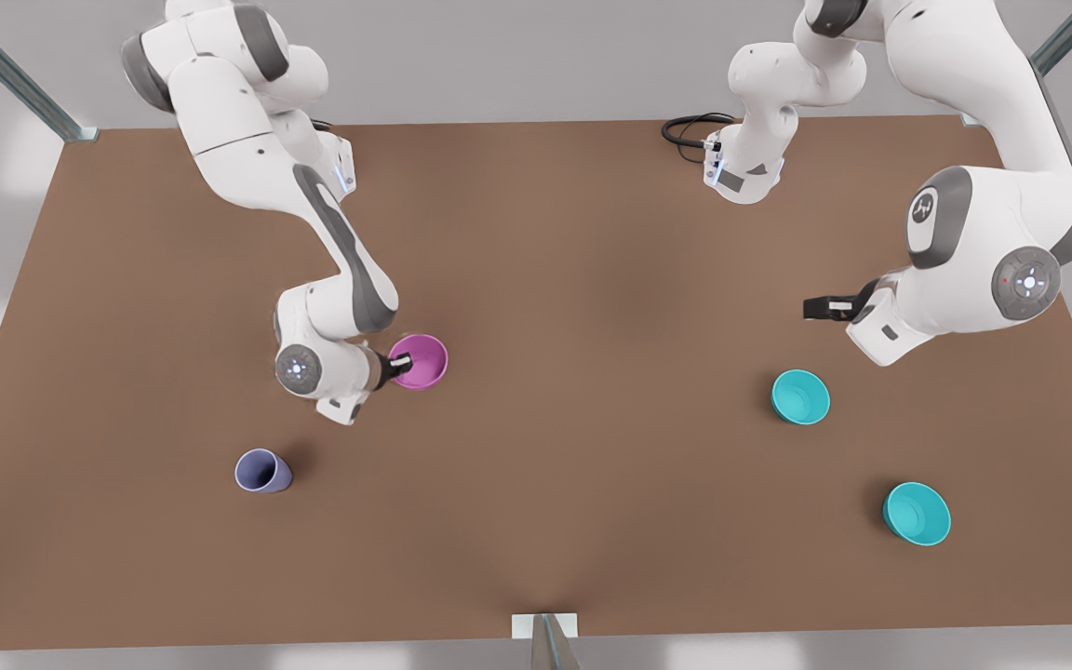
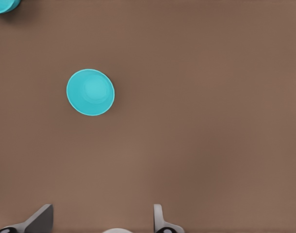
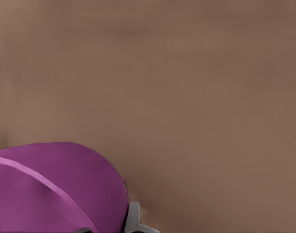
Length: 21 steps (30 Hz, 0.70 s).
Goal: Stack the blue bowl on the pink bowl
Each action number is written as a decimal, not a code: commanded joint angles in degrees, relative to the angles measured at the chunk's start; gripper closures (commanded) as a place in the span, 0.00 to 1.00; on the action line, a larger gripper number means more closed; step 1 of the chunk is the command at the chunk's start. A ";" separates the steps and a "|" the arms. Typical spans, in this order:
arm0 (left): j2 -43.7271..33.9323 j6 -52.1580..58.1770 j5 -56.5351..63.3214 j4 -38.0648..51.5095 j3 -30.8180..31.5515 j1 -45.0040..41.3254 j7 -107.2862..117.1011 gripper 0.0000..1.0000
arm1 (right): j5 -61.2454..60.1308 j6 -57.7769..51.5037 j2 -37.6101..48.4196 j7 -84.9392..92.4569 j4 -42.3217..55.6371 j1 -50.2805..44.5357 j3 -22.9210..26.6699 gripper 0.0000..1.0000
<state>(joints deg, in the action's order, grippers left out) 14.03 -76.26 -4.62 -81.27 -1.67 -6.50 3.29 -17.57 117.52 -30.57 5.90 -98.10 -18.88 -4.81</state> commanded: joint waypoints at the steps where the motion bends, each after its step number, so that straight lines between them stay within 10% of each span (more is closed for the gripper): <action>1: 0.03 0.15 -0.04 0.06 0.00 0.00 0.05 0.00 | -3.88 0.16 -6.95 -27.68 10.82 -4.32 -0.02 0.79; 12: 0.39 0.94 0.05 0.14 0.00 0.00 0.40 0.00 | -7.74 14.22 -26.82 -38.59 28.76 -16.54 -0.02 0.79; 13: 0.47 0.94 0.05 0.14 0.00 0.00 0.40 0.00 | -7.65 14.22 -26.82 -38.42 28.76 -16.54 -0.02 0.52; 14: 0.47 0.68 0.05 0.14 0.00 0.00 0.40 0.00 | -7.83 14.22 -25.59 -38.59 28.41 -16.72 -0.02 0.00; 21: 0.30 0.67 -1.97 0.32 -1.84 0.96 -0.83 0.00 | -6.69 -2.98 -9.25 -39.21 28.14 -13.48 6.30 0.00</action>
<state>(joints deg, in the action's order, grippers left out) 14.52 -75.63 -5.42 -80.62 -3.20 -5.80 3.30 -24.02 125.03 -41.80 -20.23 -69.98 -32.29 -0.19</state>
